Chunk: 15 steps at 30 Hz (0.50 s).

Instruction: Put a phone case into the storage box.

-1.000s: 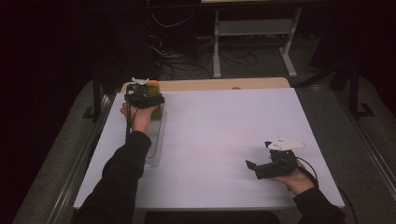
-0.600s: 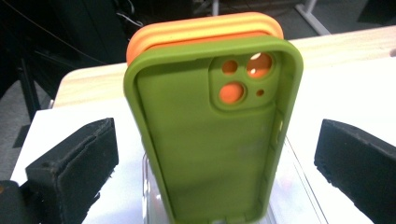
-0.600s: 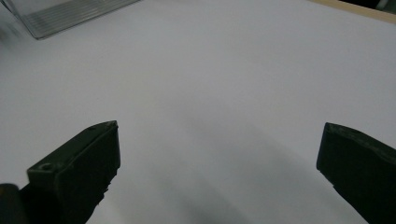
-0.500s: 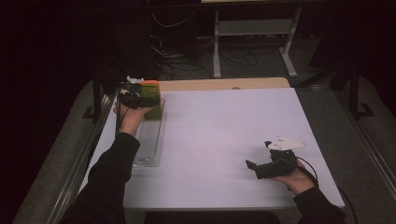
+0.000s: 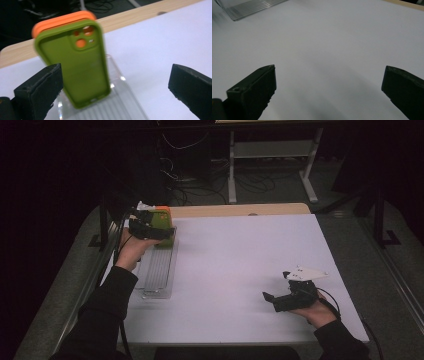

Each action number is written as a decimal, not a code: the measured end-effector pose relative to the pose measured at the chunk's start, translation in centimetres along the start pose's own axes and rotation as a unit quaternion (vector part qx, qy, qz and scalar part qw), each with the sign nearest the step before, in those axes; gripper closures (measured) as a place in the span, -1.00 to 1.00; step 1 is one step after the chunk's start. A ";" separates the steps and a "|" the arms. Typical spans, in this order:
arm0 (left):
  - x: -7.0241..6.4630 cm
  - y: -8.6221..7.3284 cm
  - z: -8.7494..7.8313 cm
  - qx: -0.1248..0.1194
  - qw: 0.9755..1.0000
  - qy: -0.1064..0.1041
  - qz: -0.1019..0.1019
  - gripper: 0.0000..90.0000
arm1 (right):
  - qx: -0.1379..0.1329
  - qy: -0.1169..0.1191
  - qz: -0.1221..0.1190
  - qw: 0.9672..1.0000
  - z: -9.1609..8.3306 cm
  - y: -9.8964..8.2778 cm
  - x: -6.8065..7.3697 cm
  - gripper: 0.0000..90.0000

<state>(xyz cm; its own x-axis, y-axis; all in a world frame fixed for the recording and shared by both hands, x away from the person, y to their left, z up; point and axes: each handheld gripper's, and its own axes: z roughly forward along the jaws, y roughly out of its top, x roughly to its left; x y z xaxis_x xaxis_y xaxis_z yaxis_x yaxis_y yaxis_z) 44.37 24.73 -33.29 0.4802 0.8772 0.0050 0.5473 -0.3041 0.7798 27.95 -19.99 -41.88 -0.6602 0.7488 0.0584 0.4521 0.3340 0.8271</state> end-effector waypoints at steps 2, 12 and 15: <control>-0.4 0.1 -0.5 -0.008 1.000 -0.016 0.006 -1.00 | 0.000 0.003 0.002 1.000 0.0 0.0 0.0 -1.00; -2.2 -0.5 -2.5 -0.032 0.994 -0.104 0.030 -1.00 | 0.001 0.010 0.002 1.000 -0.2 0.1 -0.1 -1.00; -2.7 -1.1 -3.0 -0.038 0.991 -0.127 0.032 -1.00 | -0.002 0.008 -0.004 1.000 -0.2 0.2 -0.2 -1.00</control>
<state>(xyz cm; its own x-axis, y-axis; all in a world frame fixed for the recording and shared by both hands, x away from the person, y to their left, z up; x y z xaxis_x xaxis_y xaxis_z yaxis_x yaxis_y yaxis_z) 40.42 23.79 -32.28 0.6742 0.7325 -0.0942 0.4614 -0.3183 0.8281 28.07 -20.18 -41.67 -0.6738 0.7364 0.0610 0.4443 0.3378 0.8298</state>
